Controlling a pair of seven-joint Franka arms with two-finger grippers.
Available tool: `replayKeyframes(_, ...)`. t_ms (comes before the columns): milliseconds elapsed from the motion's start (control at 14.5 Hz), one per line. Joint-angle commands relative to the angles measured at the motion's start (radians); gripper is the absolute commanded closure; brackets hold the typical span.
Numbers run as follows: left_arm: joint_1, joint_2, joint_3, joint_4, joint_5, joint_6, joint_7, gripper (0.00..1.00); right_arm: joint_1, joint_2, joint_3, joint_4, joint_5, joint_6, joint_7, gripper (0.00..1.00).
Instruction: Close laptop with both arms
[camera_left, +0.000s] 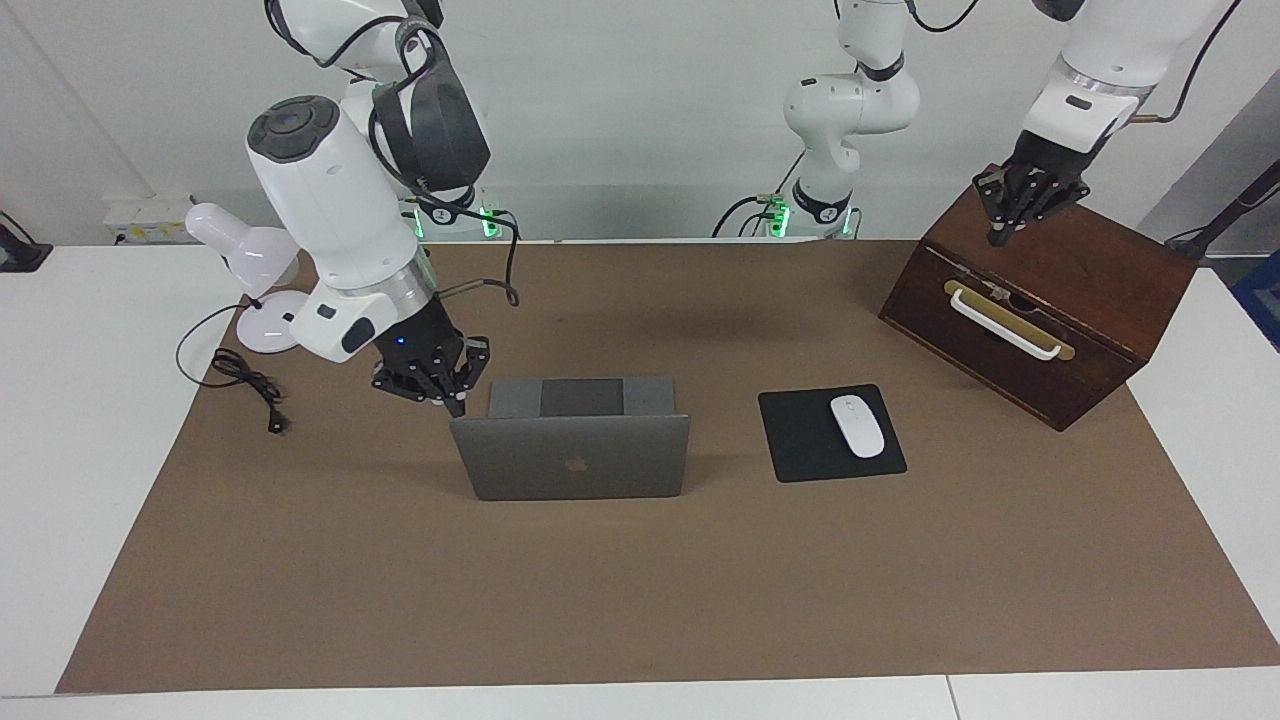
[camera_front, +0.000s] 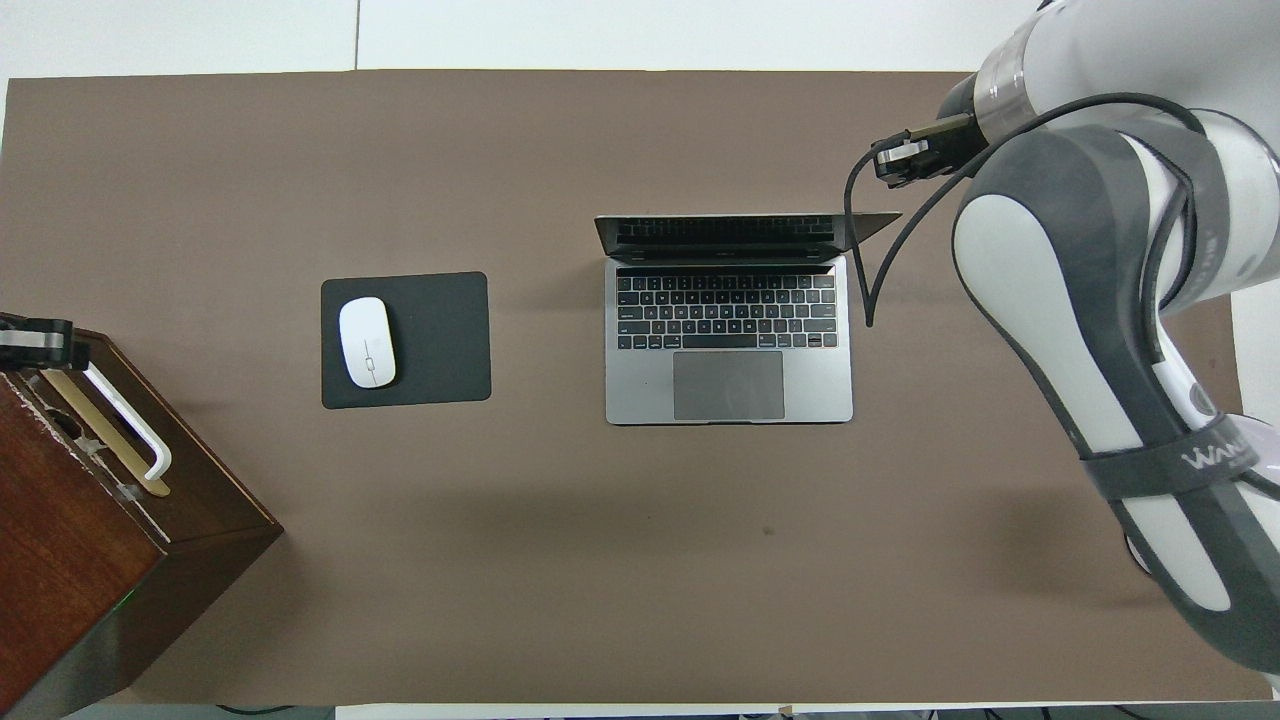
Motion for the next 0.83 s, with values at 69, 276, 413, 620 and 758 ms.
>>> replayKeyframes(69,-0.113,-0.049,0.007,-0.119,-0.027,0.148,-0.02,1.0,0.002,0.029,0.006,0.01,-0.015,0.002,-0.021,1.0)
replayKeyframes(276,-0.196,-0.092,0.007,-0.234,-0.089,0.274,-0.081,1.0,-0.001,0.029,0.006,-0.005,-0.015,0.002,-0.019,1.0)
replayKeyframes(413,-0.297,-0.149,0.006,-0.371,-0.089,0.438,-0.189,1.0,0.001,0.029,0.006,-0.019,-0.024,0.019,-0.018,1.0)
replayKeyframes(620,-0.412,-0.188,0.006,-0.511,-0.089,0.61,-0.276,1.0,0.016,0.032,0.006,-0.018,-0.028,0.045,-0.015,1.0)
replayKeyframes(758,-0.487,-0.183,0.006,-0.565,-0.089,0.711,-0.303,1.0,0.018,0.032,0.006,-0.021,-0.03,0.054,-0.015,1.0)
